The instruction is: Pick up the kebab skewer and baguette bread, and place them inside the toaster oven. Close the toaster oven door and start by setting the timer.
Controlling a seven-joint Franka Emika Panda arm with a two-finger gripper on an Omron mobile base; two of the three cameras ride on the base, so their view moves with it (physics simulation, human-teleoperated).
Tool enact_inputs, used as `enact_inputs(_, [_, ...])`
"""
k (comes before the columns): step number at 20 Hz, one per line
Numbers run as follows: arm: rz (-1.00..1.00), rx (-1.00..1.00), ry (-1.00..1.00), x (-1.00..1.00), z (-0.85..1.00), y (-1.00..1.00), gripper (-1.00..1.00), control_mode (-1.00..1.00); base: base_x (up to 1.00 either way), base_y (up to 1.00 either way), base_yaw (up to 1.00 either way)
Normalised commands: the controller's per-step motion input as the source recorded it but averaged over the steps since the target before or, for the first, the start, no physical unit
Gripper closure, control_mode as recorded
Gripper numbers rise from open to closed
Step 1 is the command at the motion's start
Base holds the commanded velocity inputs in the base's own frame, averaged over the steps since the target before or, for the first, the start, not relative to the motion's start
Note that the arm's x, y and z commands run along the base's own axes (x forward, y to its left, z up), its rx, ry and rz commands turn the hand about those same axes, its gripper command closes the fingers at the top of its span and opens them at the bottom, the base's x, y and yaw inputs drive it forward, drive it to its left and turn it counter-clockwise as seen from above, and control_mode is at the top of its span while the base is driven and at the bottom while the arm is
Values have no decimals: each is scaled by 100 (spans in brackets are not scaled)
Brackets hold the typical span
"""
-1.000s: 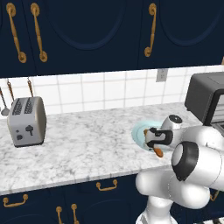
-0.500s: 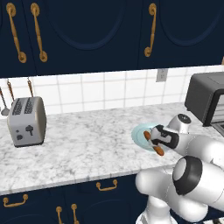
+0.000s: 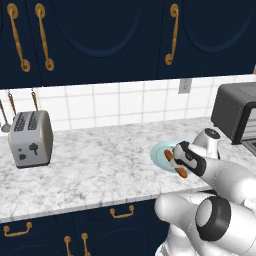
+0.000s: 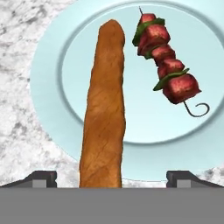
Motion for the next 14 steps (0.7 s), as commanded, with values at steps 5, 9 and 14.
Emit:
enact_inputs(5, [0,0,0,-8,-43,22,-100,-100,0,0,0])
enact_inputs(9, [0,0,0,0,-38,26,-100,-100,0,0,0])
enact_inputs(14, [0,0,0,-1,-38,20,-100,-100,0,0,0])
